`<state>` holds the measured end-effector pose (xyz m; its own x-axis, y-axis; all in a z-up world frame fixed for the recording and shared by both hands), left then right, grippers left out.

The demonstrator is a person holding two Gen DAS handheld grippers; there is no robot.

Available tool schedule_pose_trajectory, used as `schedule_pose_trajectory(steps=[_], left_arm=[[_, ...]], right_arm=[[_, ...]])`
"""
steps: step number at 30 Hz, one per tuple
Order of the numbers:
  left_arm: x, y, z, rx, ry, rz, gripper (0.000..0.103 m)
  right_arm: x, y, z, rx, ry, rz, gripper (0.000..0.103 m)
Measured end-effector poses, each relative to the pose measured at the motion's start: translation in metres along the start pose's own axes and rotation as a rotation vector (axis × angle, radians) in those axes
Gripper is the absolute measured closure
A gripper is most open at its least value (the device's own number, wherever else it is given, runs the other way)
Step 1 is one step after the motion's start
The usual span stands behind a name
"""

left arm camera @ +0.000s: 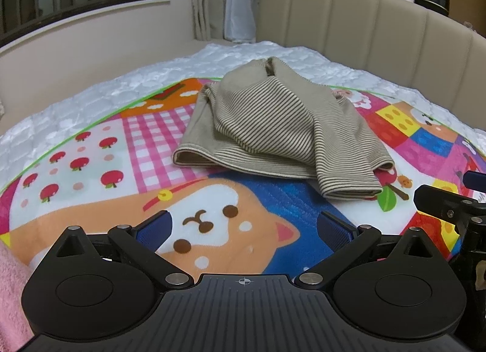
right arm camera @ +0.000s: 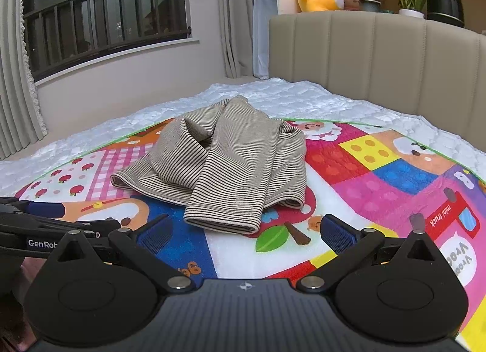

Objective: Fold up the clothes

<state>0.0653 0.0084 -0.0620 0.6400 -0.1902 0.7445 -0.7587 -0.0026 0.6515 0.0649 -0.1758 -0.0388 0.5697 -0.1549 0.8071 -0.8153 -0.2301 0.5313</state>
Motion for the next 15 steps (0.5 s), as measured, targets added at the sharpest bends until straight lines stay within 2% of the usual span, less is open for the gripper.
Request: schedule_pose_trajectory(steps=[15], left_arm=[[-0.0002, 0.0003, 0.0002, 0.001, 0.0, -0.002, 0.0]], right_arm=[[0.0001, -0.0003, 0.0005, -0.003, -0.001, -0.002, 0.0]])
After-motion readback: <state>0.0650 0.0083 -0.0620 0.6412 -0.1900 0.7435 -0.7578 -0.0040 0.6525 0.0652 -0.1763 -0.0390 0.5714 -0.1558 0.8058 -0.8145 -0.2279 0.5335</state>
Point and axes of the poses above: each gripper's, at about its wrist camera, not at the fingertips, and y roughly against the way its jaws point, z to its right, x to its top, the point moved 8 cm from there along -y, roughly the way its jaws point, and after that the axes turned 13 degrees about -y, right-handed, at the moved point
